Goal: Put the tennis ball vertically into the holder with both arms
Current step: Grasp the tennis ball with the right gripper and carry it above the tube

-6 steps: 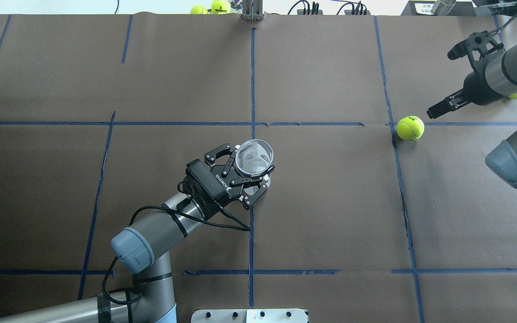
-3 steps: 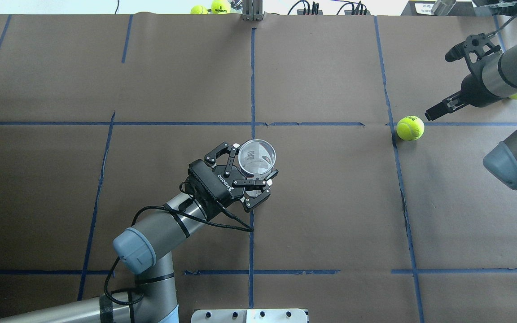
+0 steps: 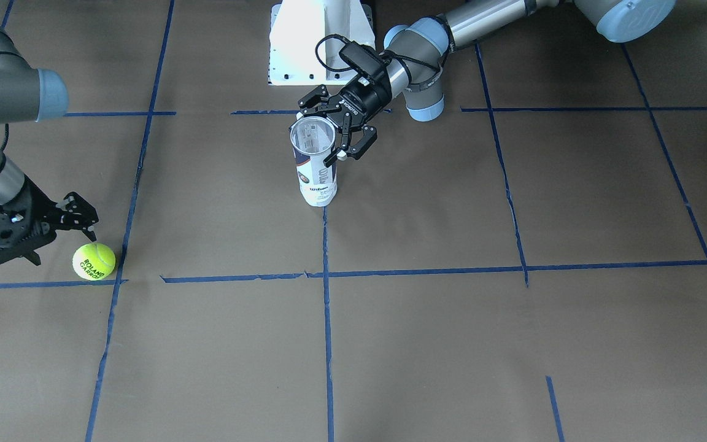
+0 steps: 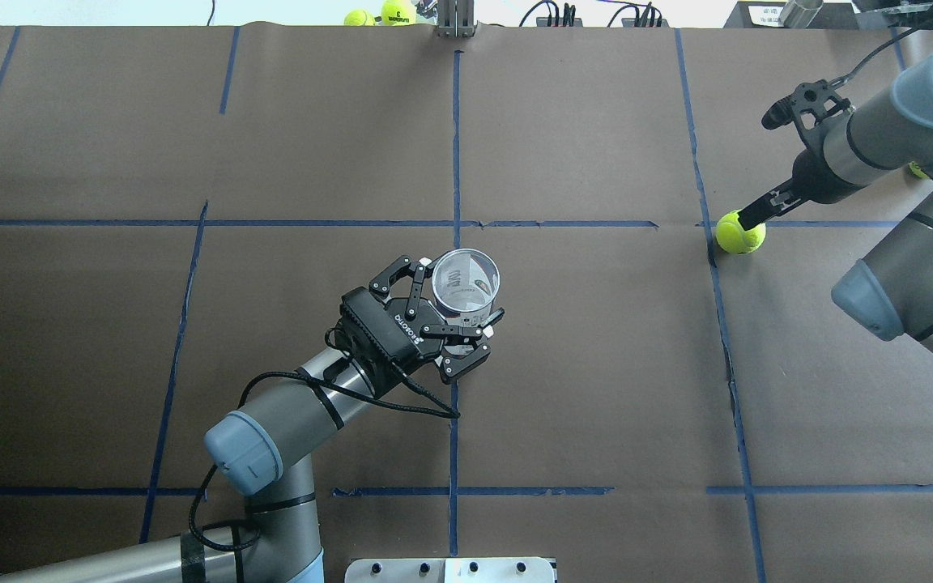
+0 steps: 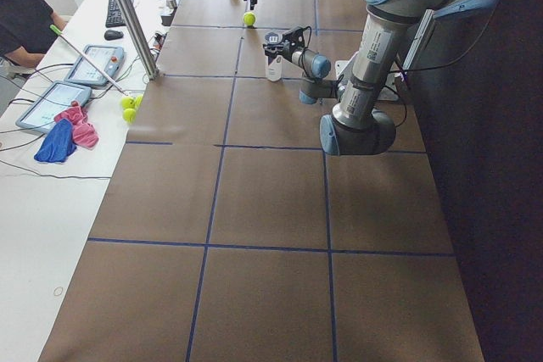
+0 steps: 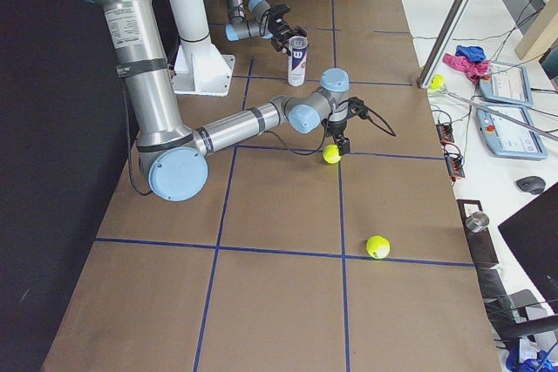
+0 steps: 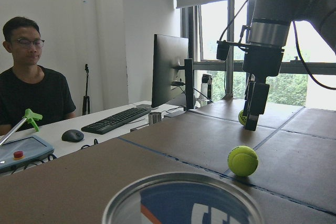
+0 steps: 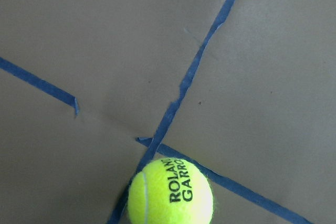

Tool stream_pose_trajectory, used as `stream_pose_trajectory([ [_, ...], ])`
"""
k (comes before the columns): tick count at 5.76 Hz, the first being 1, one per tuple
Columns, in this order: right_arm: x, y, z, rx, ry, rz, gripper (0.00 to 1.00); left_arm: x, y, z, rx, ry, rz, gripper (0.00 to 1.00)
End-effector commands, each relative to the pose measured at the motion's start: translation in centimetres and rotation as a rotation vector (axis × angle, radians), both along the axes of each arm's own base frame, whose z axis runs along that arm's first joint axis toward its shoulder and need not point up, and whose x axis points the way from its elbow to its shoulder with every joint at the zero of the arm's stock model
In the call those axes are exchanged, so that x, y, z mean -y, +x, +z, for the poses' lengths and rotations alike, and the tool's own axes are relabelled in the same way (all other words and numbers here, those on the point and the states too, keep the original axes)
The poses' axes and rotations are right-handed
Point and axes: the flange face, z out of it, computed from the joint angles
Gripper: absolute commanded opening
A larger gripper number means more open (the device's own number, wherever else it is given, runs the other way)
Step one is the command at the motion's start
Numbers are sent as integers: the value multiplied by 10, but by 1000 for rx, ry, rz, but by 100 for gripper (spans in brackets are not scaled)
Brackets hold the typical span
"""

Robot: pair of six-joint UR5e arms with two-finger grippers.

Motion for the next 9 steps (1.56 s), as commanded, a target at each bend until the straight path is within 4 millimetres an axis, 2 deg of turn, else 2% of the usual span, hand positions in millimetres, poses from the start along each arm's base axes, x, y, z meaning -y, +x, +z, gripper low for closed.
stream_pose_trajectory([
  [1,8,-37,19,-25,-22,-41,100,0,0,-1,-4,-2,2,97],
  [3,11,-54,57,-19,-14,-58,100,0,0,-4,-10,0,2,97],
  [5,19,-43,43,13,5,-44,4,0,0,-4,-7,0,1,97],
  [6,21,-27,17,65,25,-41,0,0,0,-4,-8,-1,2,97],
  [7,15,-7,-37,133,31,-24,0,0,0,-2,-5,-2,2,97],
  [8,-12,-19,-132,211,-63,59,0,-1,1,-3,-7,-1,3,97],
  [9,-57,-56,-221,293,-159,83,0,-1,1,-1,-4,-2,3,97],
])
